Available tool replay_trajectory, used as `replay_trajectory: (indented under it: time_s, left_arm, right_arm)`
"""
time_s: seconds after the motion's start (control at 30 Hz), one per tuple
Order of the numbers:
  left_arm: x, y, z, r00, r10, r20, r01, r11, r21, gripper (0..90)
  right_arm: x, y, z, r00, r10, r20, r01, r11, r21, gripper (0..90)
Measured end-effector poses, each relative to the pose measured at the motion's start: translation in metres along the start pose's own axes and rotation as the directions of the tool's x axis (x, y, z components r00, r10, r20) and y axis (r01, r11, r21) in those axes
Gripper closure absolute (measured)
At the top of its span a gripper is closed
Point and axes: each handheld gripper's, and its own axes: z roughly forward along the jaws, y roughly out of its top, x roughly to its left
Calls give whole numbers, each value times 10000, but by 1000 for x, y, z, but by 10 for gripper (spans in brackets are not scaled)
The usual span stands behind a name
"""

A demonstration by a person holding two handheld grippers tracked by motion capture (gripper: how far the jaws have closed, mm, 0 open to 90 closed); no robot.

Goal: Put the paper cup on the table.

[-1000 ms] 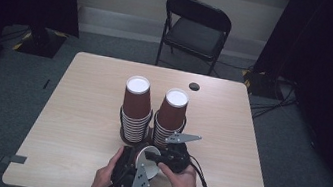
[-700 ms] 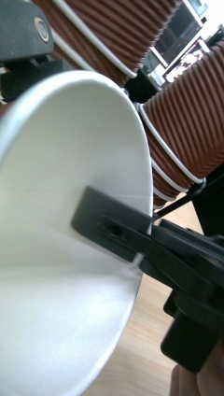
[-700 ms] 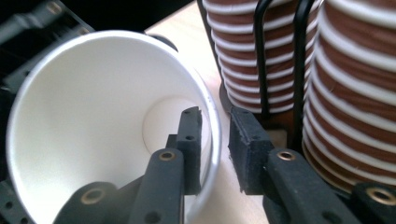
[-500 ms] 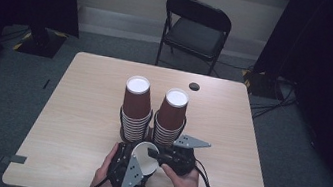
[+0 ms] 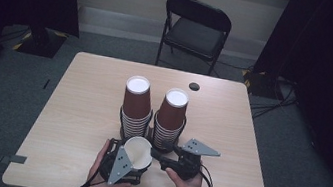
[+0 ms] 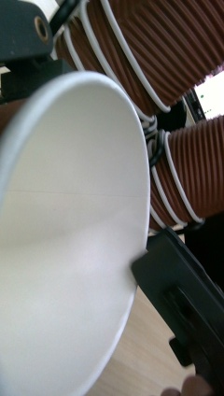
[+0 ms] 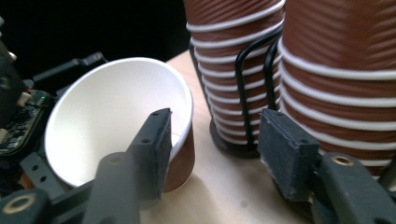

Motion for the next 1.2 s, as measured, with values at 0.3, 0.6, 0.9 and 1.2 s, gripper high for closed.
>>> replay_trajectory:
  time_s: [0.3,0.6,0.9,1.2]
  left_arm:
    - [17,-7,-8,9930,-1140,-299,1131,9931,-303,94]
    - [36,-16,-19,9724,-2220,-720,2195,9747,-417,93]
    - [76,-20,-35,9339,-3271,-1442,3216,9449,-608,93]
    - [102,-19,-40,9127,-3685,-1766,3569,9293,-946,92]
  right_arm:
    - [-2,-7,-9,9944,-517,918,579,9961,-661,397]
    - [-5,-19,-15,9828,-828,1652,1019,9886,-1111,384]
    - [-12,-31,-30,9649,-663,2540,1123,9788,-1712,309]
    - [-19,-40,-37,9583,-568,2799,1065,9804,-1658,184]
